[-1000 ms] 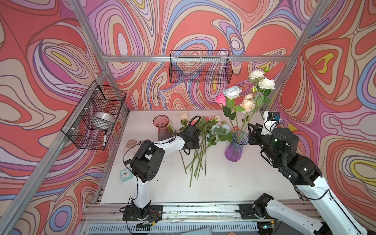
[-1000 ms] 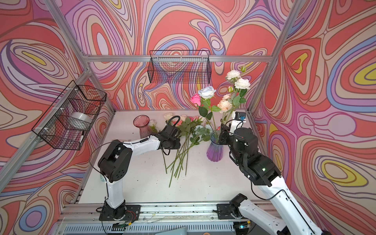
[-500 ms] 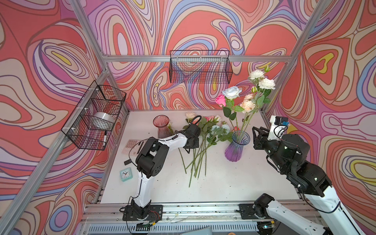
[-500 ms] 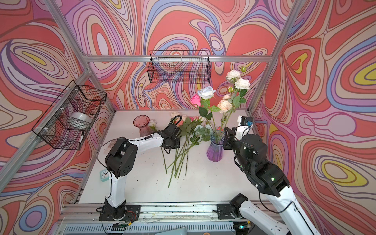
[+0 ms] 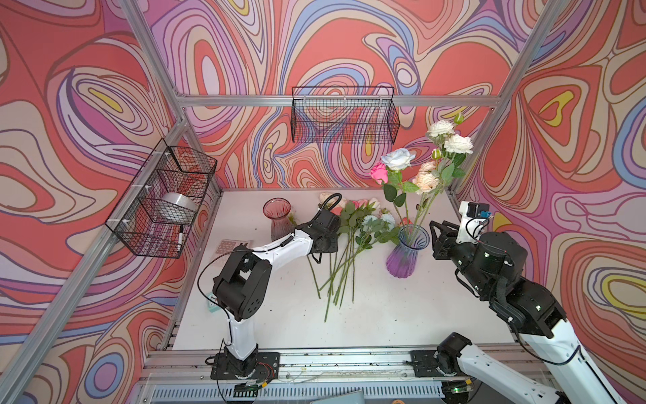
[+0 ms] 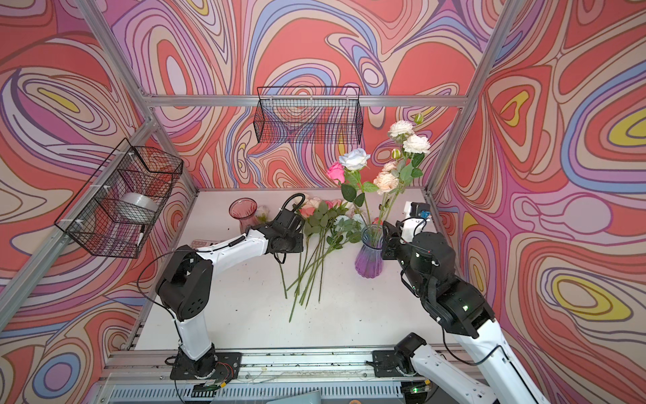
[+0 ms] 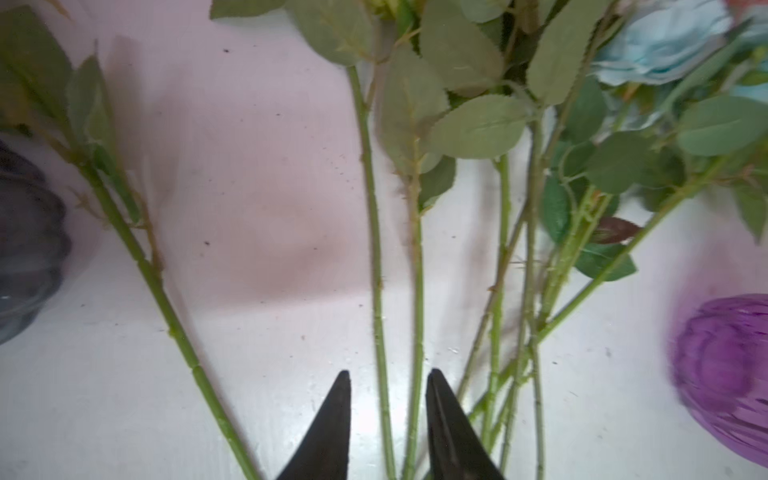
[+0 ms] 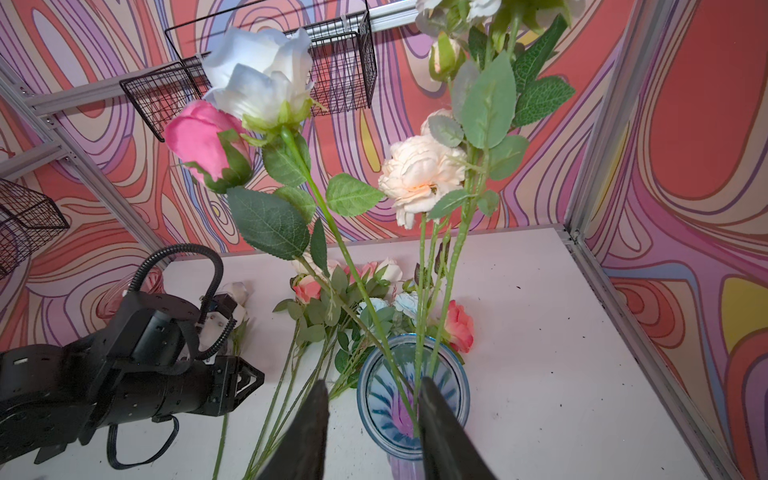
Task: Arrange the flowers into the vase
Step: 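Release the white rose and withdraw the right gripper while the left gripper reaches stems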
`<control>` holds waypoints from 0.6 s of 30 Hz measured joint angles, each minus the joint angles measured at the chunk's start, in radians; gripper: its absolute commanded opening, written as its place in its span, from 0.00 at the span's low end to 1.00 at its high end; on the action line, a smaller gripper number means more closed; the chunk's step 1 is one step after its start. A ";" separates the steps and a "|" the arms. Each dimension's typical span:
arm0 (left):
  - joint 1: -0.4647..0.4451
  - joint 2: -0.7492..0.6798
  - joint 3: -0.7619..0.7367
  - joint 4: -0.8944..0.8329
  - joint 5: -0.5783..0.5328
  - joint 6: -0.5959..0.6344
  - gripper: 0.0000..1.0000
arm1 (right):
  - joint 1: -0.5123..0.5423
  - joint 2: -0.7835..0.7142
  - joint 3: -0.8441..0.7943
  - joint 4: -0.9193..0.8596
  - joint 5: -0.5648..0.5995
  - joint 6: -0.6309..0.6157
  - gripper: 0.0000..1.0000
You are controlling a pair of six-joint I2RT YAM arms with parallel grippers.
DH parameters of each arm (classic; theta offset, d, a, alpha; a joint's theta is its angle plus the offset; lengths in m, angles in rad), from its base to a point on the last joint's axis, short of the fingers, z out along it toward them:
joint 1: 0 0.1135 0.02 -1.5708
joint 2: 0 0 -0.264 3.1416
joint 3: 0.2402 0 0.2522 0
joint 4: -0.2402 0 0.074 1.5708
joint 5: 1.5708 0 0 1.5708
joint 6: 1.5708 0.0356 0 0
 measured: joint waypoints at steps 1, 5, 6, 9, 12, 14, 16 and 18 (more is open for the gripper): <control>0.004 0.000 -0.009 -0.013 -0.024 -0.004 0.43 | 0.000 0.000 -0.001 0.000 -0.004 0.001 0.37; 0.037 0.001 -0.024 -0.063 -0.120 -0.023 0.43 | 0.000 -0.006 -0.015 0.002 -0.018 0.004 0.37; 0.046 0.003 -0.024 -0.070 -0.144 -0.027 0.42 | 0.000 -0.006 -0.019 0.002 -0.021 0.004 0.37; 0.061 0.030 -0.013 -0.090 -0.196 -0.042 0.41 | 0.000 -0.006 -0.030 0.009 -0.031 0.004 0.37; 0.070 0.084 -0.005 -0.102 -0.228 -0.053 0.38 | 0.000 -0.006 -0.032 0.010 -0.039 0.004 0.37; 0.077 0.124 0.004 -0.109 -0.235 -0.053 0.31 | 0.000 -0.006 -0.032 0.013 -0.042 0.004 0.37; 0.086 0.139 0.024 -0.106 -0.235 -0.050 0.24 | 0.000 -0.009 -0.032 0.013 -0.045 0.004 0.37; 0.095 0.150 0.037 -0.103 -0.232 -0.043 0.14 | 0.000 -0.013 -0.032 0.013 -0.046 0.003 0.37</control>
